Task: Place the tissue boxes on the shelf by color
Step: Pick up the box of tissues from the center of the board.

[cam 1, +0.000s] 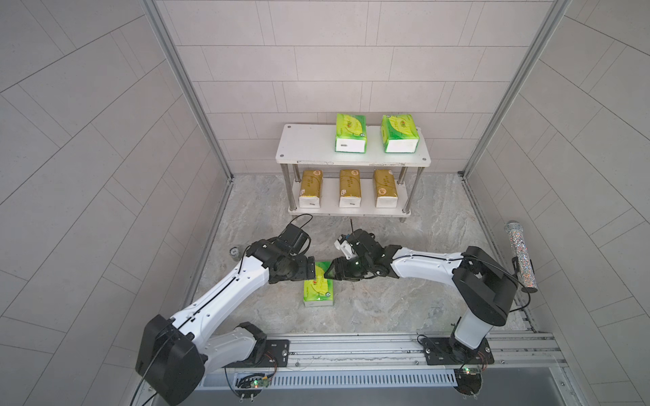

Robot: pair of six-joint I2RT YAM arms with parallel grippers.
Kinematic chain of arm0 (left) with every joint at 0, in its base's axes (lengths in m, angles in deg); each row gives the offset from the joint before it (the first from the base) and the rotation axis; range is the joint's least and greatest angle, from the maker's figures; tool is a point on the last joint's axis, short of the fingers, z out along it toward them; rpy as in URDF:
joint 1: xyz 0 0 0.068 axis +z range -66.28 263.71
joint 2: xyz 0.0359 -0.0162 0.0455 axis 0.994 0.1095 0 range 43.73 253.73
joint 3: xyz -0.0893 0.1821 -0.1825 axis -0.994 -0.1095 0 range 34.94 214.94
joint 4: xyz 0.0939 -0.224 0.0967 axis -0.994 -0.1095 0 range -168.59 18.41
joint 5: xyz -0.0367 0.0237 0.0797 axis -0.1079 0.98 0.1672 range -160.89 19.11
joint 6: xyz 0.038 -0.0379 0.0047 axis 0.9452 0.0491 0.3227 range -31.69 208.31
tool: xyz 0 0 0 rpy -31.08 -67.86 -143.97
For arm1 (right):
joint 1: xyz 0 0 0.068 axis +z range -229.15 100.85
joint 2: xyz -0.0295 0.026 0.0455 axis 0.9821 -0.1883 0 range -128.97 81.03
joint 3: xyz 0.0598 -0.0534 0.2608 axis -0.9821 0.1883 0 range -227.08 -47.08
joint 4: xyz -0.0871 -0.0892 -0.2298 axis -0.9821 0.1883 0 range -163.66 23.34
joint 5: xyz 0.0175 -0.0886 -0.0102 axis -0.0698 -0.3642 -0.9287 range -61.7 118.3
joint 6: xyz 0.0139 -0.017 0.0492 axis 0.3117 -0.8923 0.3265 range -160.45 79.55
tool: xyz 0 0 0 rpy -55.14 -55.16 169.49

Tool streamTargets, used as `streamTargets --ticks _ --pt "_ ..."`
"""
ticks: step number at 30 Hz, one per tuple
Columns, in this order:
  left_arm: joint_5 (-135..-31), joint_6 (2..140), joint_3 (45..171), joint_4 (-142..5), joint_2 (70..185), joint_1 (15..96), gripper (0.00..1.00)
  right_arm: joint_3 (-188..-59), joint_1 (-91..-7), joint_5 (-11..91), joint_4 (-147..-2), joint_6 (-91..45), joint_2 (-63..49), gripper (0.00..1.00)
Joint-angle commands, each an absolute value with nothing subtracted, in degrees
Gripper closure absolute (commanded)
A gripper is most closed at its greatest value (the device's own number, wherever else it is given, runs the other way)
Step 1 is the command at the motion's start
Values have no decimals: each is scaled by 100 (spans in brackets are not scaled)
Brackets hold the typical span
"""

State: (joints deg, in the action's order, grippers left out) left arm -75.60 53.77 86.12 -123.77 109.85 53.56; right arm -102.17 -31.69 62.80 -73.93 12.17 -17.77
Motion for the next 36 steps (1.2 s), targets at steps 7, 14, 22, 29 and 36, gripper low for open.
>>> streamTargets --ticks 7,14,22,29,36 --pt "-7922 5566 8336 -12326 10870 5539 0 -9463 -3507 6296 -8366 1999 -1957 54" --pt "-8804 5632 7965 -11629 11085 5567 0 -9074 -3727 6374 -8751 2088 -1932 56" --pt "-8950 5086 7498 -11073 10873 5609 0 -9109 -3783 6329 -8785 2171 -2042 58" --pt "-9436 4552 6583 -10131 10359 5774 0 -9125 -3801 6236 -8560 2174 -2191 61" --pt "-9698 4336 6044 -8850 10142 5796 0 -9148 -3827 6291 -8607 2263 -2333 62"
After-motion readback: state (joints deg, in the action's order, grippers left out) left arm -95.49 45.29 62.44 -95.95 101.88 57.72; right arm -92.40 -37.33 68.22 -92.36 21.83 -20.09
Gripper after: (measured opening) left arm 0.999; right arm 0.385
